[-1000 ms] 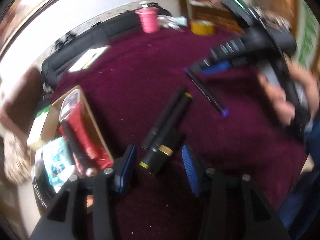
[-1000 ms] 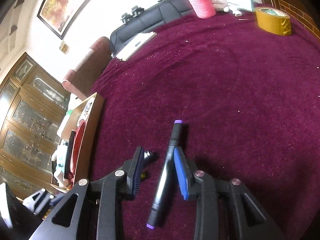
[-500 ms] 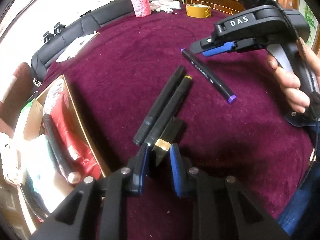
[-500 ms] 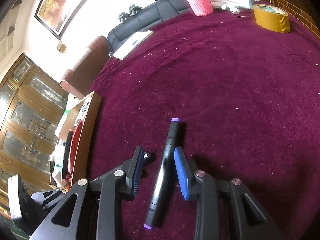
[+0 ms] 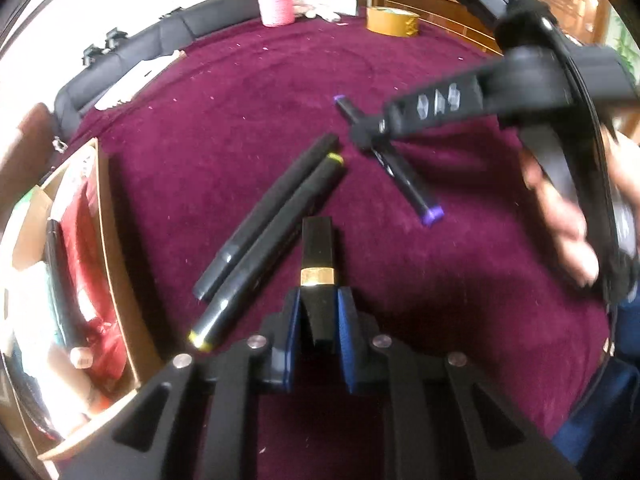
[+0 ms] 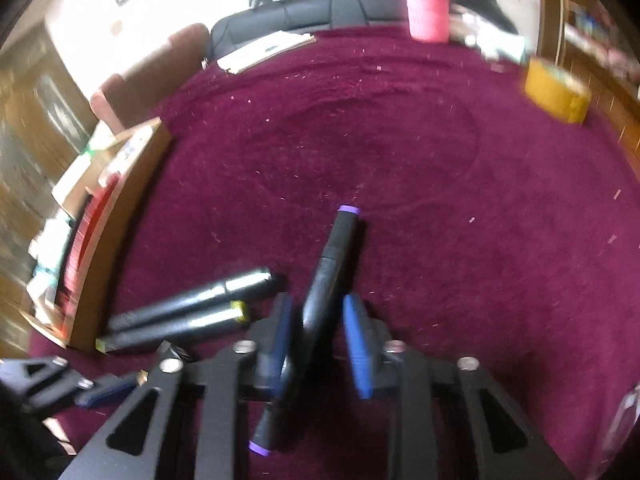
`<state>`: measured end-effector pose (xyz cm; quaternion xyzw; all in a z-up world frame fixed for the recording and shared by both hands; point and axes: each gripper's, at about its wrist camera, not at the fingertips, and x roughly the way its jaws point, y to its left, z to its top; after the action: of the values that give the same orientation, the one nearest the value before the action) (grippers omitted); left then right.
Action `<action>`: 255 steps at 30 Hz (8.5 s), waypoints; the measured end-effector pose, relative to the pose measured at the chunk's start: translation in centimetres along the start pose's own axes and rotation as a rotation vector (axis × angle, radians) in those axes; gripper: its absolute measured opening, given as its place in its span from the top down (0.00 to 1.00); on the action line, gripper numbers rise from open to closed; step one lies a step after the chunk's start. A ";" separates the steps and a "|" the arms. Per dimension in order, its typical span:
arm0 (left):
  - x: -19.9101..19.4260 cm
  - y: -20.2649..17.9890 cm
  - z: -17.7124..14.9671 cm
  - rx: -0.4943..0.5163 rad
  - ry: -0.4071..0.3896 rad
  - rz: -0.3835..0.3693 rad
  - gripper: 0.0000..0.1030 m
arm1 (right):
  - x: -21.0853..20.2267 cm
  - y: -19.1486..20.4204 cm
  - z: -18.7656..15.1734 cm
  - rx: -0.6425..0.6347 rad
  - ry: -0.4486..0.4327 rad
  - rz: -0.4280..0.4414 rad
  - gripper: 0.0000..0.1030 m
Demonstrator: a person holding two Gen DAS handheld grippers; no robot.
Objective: Organize objects
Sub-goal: 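Grasp a gold-banded black marker with the left tool, then carry both markers over the tray and open the left tool, then open the left tool to drop the black marker into the tray, then move the left tool back to the two black markers on the carpet, then grasp a black marker with the left tool while the right tool grasps a gold-capped marker, then carry both held black markers with both tools over the tray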
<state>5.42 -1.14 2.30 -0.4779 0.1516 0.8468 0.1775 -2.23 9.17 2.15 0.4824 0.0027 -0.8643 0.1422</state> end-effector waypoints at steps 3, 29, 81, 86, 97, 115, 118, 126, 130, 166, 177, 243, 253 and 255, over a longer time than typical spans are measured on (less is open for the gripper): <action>0.1 -0.7 0.2 -0.022 -0.013 0.050 0.83 | -0.2 -1.6 0.1 0.081 -0.007 0.074 0.85; -3.6 3.2 0.8 -0.289 -0.166 -0.148 0.84 | -2.7 -2.1 0.7 0.184 -0.103 0.253 0.84; -8.2 22.2 -8.7 -0.670 -0.248 0.077 0.83 | 5.0 23.2 9.9 -0.061 0.115 0.489 0.80; -8.2 21.9 -8.6 -0.674 -0.240 0.087 0.83 | 4.0 22.6 10.0 -0.061 0.088 0.502 0.73; -9.5 21.3 -8.4 -0.672 -0.256 0.101 0.67 | 1.2 17.8 8.4 -0.003 0.067 0.580 0.67; -6.9 11.0 -0.6 -0.362 -0.193 0.016 0.67 | -1.8 -0.8 3.3 0.300 -0.044 0.538 0.52; -4.6 8.8 1.6 -0.281 -0.135 0.004 0.68 | -1.1 -2.6 3.1 0.344 -0.045 0.552 0.52; 0.2 6.7 5.2 -0.231 -0.005 0.054 0.68 | -1.4 -5.0 2.9 0.395 -0.075 0.556 0.52; 1.5 6.9 5.4 -0.255 0.037 0.068 0.68 | -1.9 -5.5 2.8 0.403 -0.090 0.564 0.52; 4.0 3.6 6.6 -0.167 0.041 0.000 0.86 | -1.0 -5.3 2.3 0.379 -0.060 0.518 0.52; 0.1 4.6 4.3 -0.260 -0.114 0.145 0.86 | -0.6 -3.0 0.4 0.326 0.025 0.428 0.52; -4.0 4.7 2.7 -0.302 -0.262 0.207 0.86 | -4.5 4.2 -0.4 -0.024 -0.081 0.208 0.84; -7.2 8.4 1.3 -0.392 -0.319 0.212 0.86 | -4.7 8.4 1.5 -0.082 -0.070 0.290 0.84; -8.0 9.7 0.6 -0.423 -0.333 0.218 0.86 | -4.9 9.4 2.0 -0.098 -0.075 0.297 0.84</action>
<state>4.47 -10.78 10.39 -0.3395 -0.0092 0.9406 0.0046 0.90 1.02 8.50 0.4372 -0.0319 -0.8501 0.2917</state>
